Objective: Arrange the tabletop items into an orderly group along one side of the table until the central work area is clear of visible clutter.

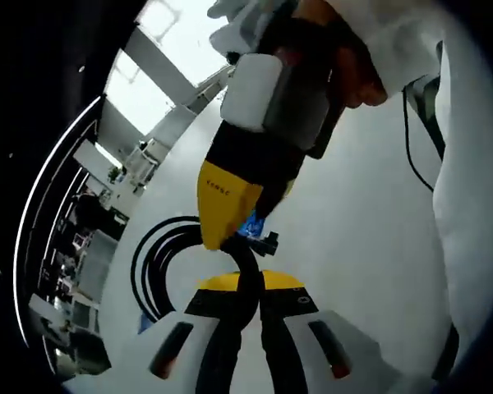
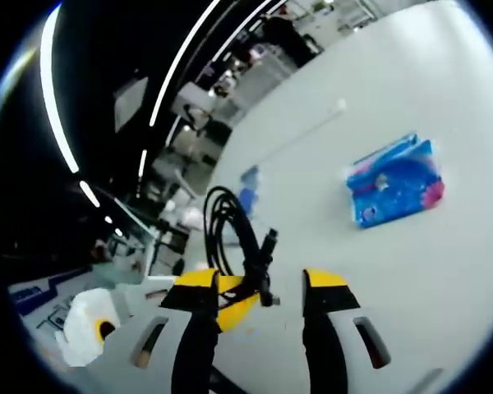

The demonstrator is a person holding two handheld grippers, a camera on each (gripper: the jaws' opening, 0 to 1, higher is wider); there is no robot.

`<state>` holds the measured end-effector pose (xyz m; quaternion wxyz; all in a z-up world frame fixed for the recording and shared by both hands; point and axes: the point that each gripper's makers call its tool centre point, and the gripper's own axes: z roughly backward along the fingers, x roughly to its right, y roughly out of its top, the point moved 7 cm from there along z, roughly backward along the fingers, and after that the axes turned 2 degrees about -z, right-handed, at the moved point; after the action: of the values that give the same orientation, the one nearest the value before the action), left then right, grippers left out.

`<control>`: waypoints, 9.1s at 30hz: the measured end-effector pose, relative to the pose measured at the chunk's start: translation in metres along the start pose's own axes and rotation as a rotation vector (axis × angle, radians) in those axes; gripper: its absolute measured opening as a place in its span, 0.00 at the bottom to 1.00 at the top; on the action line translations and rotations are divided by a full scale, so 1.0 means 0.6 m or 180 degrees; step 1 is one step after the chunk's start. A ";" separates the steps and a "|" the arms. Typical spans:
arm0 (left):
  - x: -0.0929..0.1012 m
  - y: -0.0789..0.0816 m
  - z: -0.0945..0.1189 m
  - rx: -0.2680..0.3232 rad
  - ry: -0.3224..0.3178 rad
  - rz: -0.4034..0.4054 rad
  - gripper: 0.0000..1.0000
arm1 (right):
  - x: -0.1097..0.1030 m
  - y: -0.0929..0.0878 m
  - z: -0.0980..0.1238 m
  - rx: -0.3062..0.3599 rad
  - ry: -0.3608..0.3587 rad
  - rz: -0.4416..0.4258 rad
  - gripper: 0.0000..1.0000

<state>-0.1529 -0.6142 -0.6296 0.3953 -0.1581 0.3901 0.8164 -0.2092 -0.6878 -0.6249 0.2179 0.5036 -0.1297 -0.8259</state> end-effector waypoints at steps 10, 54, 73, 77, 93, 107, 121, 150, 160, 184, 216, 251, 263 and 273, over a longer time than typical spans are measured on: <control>0.016 0.010 -0.004 0.0072 -0.0092 -0.0076 0.05 | 0.019 -0.013 0.006 -0.0080 -0.0183 0.0122 0.10; 0.018 -0.088 0.006 0.0246 -0.0138 0.2561 0.47 | 0.170 -0.052 0.055 -0.0081 -0.0669 -0.0608 0.09; 0.028 -0.091 0.008 0.0138 -0.0201 0.2433 0.47 | 0.189 -0.051 0.053 -0.0200 -0.1008 -0.0180 0.11; 0.031 -0.094 0.008 0.0122 -0.0216 0.2457 0.47 | 0.196 -0.051 0.056 -0.0196 -0.1077 -0.0099 0.09; 0.036 -0.099 0.010 0.0103 -0.0227 0.2499 0.47 | 0.188 -0.052 0.061 -0.0136 -0.0997 -0.0051 0.08; 0.037 -0.104 0.005 0.0076 -0.0231 0.2549 0.46 | 0.177 -0.028 0.076 -0.0047 -0.1060 0.0480 0.07; 0.042 -0.115 0.005 0.0010 -0.0226 0.2649 0.45 | 0.183 -0.056 0.053 -0.0317 -0.0977 0.0528 0.09; 0.048 -0.133 -0.002 -0.0187 -0.0332 0.3019 0.44 | 0.191 -0.053 0.050 -0.0236 -0.0922 0.0279 0.09; -0.018 -0.183 0.004 0.0029 0.0156 0.4330 0.43 | 0.192 -0.036 0.070 0.0086 -0.0865 0.0286 0.11; -0.119 -0.297 -0.010 -0.0333 0.1169 0.5593 0.47 | 0.206 -0.027 0.088 0.0376 -0.0860 -0.0006 0.10; -0.122 -0.378 -0.033 0.0159 0.1845 0.7253 0.09 | 0.205 -0.029 0.053 0.0034 -0.0857 0.0140 0.07; -0.196 -0.231 0.057 0.2202 0.0753 0.6660 0.00 | 0.065 0.034 0.017 0.0732 0.0526 -0.1400 0.38; -0.191 -0.101 0.134 0.3069 -0.0332 0.5817 0.00 | 0.013 0.042 -0.071 0.0868 0.1091 -0.2766 0.81; -0.180 -0.067 0.210 0.3033 -0.0892 0.4989 0.00 | 0.006 0.104 -0.052 0.1350 0.1362 -0.2698 0.90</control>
<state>-0.0470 -0.5593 -0.5080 -0.2027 0.4300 0.6285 0.6156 -0.1684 -0.7438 -0.6149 -0.2209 0.7025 -0.0316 -0.6758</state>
